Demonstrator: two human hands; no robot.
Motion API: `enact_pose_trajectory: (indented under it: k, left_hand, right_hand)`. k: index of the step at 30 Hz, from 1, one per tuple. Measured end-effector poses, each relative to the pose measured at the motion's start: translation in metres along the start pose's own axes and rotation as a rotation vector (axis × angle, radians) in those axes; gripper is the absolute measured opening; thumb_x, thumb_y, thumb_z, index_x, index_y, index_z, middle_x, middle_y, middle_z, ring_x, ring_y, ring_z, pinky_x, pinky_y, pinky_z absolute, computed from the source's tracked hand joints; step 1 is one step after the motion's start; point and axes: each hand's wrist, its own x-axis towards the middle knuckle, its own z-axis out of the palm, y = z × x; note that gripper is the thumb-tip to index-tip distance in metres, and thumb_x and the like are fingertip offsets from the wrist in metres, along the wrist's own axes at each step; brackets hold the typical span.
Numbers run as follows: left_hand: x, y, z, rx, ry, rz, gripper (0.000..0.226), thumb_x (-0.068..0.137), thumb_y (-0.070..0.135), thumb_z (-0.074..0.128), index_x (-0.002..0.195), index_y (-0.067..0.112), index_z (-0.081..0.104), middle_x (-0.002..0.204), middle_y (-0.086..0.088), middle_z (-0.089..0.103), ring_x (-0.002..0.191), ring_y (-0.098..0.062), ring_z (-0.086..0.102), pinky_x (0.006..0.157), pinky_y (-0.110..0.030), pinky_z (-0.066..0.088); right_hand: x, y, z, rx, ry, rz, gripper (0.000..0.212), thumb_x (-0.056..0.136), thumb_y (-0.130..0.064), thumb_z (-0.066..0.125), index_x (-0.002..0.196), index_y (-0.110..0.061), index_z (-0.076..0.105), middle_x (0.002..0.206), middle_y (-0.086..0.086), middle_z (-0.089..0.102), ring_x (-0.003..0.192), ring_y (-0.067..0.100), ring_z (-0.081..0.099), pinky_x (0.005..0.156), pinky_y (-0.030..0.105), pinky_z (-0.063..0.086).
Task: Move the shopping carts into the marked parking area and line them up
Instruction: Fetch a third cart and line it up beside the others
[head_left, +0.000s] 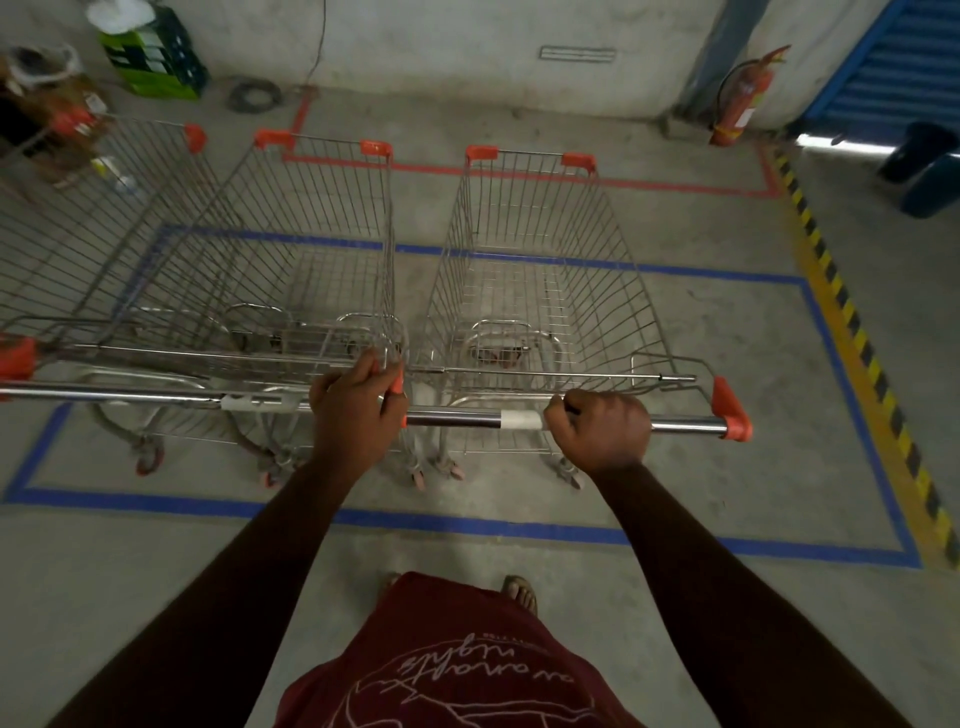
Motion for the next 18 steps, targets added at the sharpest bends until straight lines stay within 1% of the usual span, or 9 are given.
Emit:
enact_pose_trajectory:
  k: [4, 7, 10, 11, 13, 14, 15, 16, 18]
  left_hand:
    - [-0.001, 0.004, -0.003, -0.032, 0.032, 0.004, 0.031, 0.093, 0.029, 0.06, 0.118, 0.023, 0.076, 0.13, -0.005, 0.07, 0.1, -0.023, 0.074, 0.094, -0.049, 0.048]
    - [-0.002, 0.004, -0.005, -0.035, 0.031, 0.014, 0.032, 0.094, 0.028, 0.058, 0.12, 0.021, 0.075, 0.128, -0.004, 0.07, 0.102, -0.023, 0.073, 0.093, -0.046, 0.047]
    - [-0.003, 0.007, -0.01, -0.056, 0.007, 0.004, 0.03, 0.094, 0.026, 0.059, 0.12, 0.022, 0.073, 0.125, 0.001, 0.07, 0.095, -0.022, 0.071, 0.092, -0.046, 0.048]
    - [-0.002, 0.008, -0.013, -0.072, -0.01, -0.003, 0.028, 0.094, 0.027, 0.059, 0.118, 0.022, 0.072, 0.12, 0.003, 0.069, 0.092, -0.021, 0.07, 0.093, -0.046, 0.047]
    - [0.0, 0.011, -0.02, -0.116, -0.064, -0.003, 0.023, 0.092, 0.032, 0.057, 0.111, 0.023, 0.068, 0.104, 0.009, 0.065, 0.086, -0.019, 0.067, 0.094, -0.048, 0.046]
    - [0.001, 0.011, -0.023, -0.135, -0.088, 0.004, 0.022, 0.091, 0.035, 0.057, 0.109, 0.023, 0.065, 0.1, 0.01, 0.061, 0.084, -0.017, 0.064, 0.094, -0.048, 0.045]
    - [0.002, 0.011, -0.025, -0.146, -0.108, 0.009, 0.024, 0.091, 0.038, 0.057, 0.109, 0.024, 0.065, 0.1, 0.01, 0.061, 0.085, -0.016, 0.064, 0.095, -0.048, 0.045]
    - [0.001, 0.01, -0.026, -0.15, -0.125, 0.006, 0.028, 0.091, 0.041, 0.058, 0.112, 0.024, 0.065, 0.104, 0.009, 0.062, 0.092, -0.016, 0.065, 0.097, -0.047, 0.045]
    - [-0.002, 0.008, -0.025, -0.133, -0.144, -0.033, 0.037, 0.089, 0.045, 0.06, 0.121, 0.026, 0.064, 0.119, 0.007, 0.066, 0.109, -0.018, 0.065, 0.103, -0.049, 0.044]
  right_hand:
    - [0.0, -0.002, 0.002, -0.005, -0.03, -0.003, 0.043, 0.088, -0.042, 0.056, 0.054, -0.016, 0.059, 0.046, 0.003, 0.052, 0.042, 0.028, 0.047, 0.057, 0.027, 0.021]
    - [0.0, -0.006, 0.002, 0.01, -0.018, -0.003, 0.044, 0.089, -0.041, 0.055, 0.053, -0.016, 0.059, 0.045, 0.001, 0.049, 0.041, 0.025, 0.041, 0.057, 0.027, 0.021]
    - [-0.003, -0.006, 0.001, 0.045, 0.013, -0.014, 0.046, 0.092, -0.04, 0.056, 0.054, -0.016, 0.059, 0.045, 0.001, 0.05, 0.041, 0.024, 0.046, 0.056, 0.027, 0.024]
    - [-0.003, -0.005, 0.002, 0.058, 0.02, -0.019, 0.047, 0.093, -0.04, 0.057, 0.054, -0.016, 0.059, 0.045, 0.001, 0.051, 0.041, 0.025, 0.048, 0.056, 0.028, 0.025]
    - [-0.005, -0.003, 0.002, 0.09, 0.029, -0.029, 0.049, 0.096, -0.042, 0.057, 0.055, -0.016, 0.059, 0.047, 0.001, 0.053, 0.043, 0.026, 0.052, 0.057, 0.03, 0.031]
    - [-0.005, -0.001, 0.002, 0.108, 0.027, -0.037, 0.05, 0.098, -0.042, 0.057, 0.055, -0.016, 0.06, 0.048, 0.001, 0.055, 0.045, 0.027, 0.055, 0.06, 0.032, 0.036]
    - [-0.006, 0.0, 0.001, 0.125, 0.023, -0.051, 0.049, 0.099, -0.042, 0.058, 0.057, -0.017, 0.061, 0.05, 0.0, 0.058, 0.048, 0.027, 0.058, 0.067, 0.034, 0.041]
    - [-0.008, 0.002, -0.001, 0.136, 0.016, -0.062, 0.046, 0.1, -0.042, 0.059, 0.06, -0.019, 0.063, 0.054, -0.001, 0.062, 0.053, 0.026, 0.062, 0.077, 0.036, 0.046]
    - [-0.013, 0.004, -0.005, 0.165, 0.015, -0.057, 0.033, 0.1, -0.041, 0.062, 0.073, -0.024, 0.071, 0.066, -0.006, 0.071, 0.066, 0.02, 0.067, 0.099, 0.044, 0.045]
